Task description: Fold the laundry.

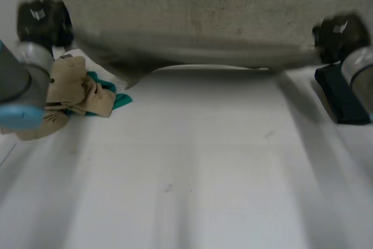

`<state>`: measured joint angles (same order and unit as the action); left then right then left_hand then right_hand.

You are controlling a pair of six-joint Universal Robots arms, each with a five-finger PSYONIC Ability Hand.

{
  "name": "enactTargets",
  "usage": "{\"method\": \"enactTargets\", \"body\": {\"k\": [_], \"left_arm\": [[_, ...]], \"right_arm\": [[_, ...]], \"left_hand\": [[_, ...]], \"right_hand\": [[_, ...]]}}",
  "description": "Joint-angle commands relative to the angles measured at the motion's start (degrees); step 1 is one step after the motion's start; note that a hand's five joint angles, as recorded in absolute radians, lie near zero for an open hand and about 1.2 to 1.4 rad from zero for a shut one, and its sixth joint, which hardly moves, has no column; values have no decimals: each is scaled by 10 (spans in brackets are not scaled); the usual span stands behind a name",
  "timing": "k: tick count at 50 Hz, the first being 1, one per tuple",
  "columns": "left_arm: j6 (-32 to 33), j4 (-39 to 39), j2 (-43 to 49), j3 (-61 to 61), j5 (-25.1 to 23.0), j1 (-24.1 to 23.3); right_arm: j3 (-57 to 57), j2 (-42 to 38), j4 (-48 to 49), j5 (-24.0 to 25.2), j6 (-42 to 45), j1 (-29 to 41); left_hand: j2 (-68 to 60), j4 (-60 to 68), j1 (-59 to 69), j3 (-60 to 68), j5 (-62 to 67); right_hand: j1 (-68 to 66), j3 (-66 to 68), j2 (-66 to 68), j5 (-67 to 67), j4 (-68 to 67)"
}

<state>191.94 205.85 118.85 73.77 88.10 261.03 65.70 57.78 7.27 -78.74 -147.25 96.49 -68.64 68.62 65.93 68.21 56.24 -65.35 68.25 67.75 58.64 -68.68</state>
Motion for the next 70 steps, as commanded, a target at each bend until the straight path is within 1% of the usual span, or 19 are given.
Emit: {"method": "enactTargets", "body": {"k": [1,5,7,12,15,19,22,26,31,39,47,58,59,60,61,62,63,66,70], "left_arm": [[11,-10,-17,162,-25,8],[50,-68,-63,246,-38,19],[105,-134,-112,296,-40,27],[206,-286,-213,384,-54,63],[258,-369,-259,420,-72,83],[305,-434,-289,433,-99,102],[321,-433,-291,427,-104,100],[320,-385,-268,382,-85,69],[282,-315,-177,276,-7,5],[251,-309,-29,77,74,-61],[239,-340,94,-96,99,-94],[244,-349,186,-216,101,-117],[244,-349,190,-220,102,-118],[244,-349,193,-223,103,-119],[245,-349,195,-224,103,-121],[246,-349,197,-224,105,-126],[246,-348,197,-224,107,-127],[246,-340,191,-219,119,-135],[243,-330,170,-203,130,-139]], "right_arm": [[86,-33,-51,9,23,-9],[119,-13,-120,-2,71,-17],[133,12,-167,-19,95,-23],[199,120,-374,-64,191,-55],[233,157,-445,-53,255,-80],[248,171,-451,-33,334,-99],[243,164,-438,-26,343,-99],[211,124,-387,-26,304,-91],[168,66,-316,-33,239,-82],[128,9,-222,-28,176,-66],[78,-47,-153,-34,165,-51],[1,-108,-121,-57,165,-32],[-4,-112,-121,-62,166,-30],[-8,-116,-121,-68,166,-28],[-11,-120,-122,-75,167,-24],[-15,-124,-120,-93,169,-20],[-18,-125,-119,-103,169,-18],[-20,-122,-121,-131,166,-15],[-14,-104,-123,-135,153,-11]], "left_hand": [[-114,114,141,118,138],[-114,114,141,118,138],[-114,114,141,118,138],[-114,114,141,118,138],[-114,114,141,118,138],[-114,114,141,118,138],[-114,114,141,118,138],[-114,114,141,118,138],[-114,114,141,118,138],[-114,114,141,118,138],[-114,114,141,118,138],[-114,114,141,118,138],[-114,114,141,118,138],[-82,82,109,86,106],[88,-88,-61,-84,-64],[498,-497,-471,-493,-474],[586,-586,-559,-582,-562],[586,-586,-559,-582,-562],[586,-586,-559,-582,-562]], "right_hand": [[-146,118,122,114,-113],[-146,118,122,114,-113],[-146,118,122,114,-113],[-146,118,122,114,-113],[-146,118,122,114,-113],[-146,118,122,114,-113],[-146,118,122,114,-113],[-146,118,122,114,-113],[-146,118,122,114,-113],[-146,118,122,114,-113],[-146,118,122,114,-113],[-141,112,117,108,-108],[45,-74,-69,-78,79],[190,-219,-214,-223,224],[367,-396,-391,-400,400],[554,-582,-578,-586,587],[554,-582,-578,-586,587],[554,-582,-578,-586,587],[554,-582,-578,-586,587]]}}
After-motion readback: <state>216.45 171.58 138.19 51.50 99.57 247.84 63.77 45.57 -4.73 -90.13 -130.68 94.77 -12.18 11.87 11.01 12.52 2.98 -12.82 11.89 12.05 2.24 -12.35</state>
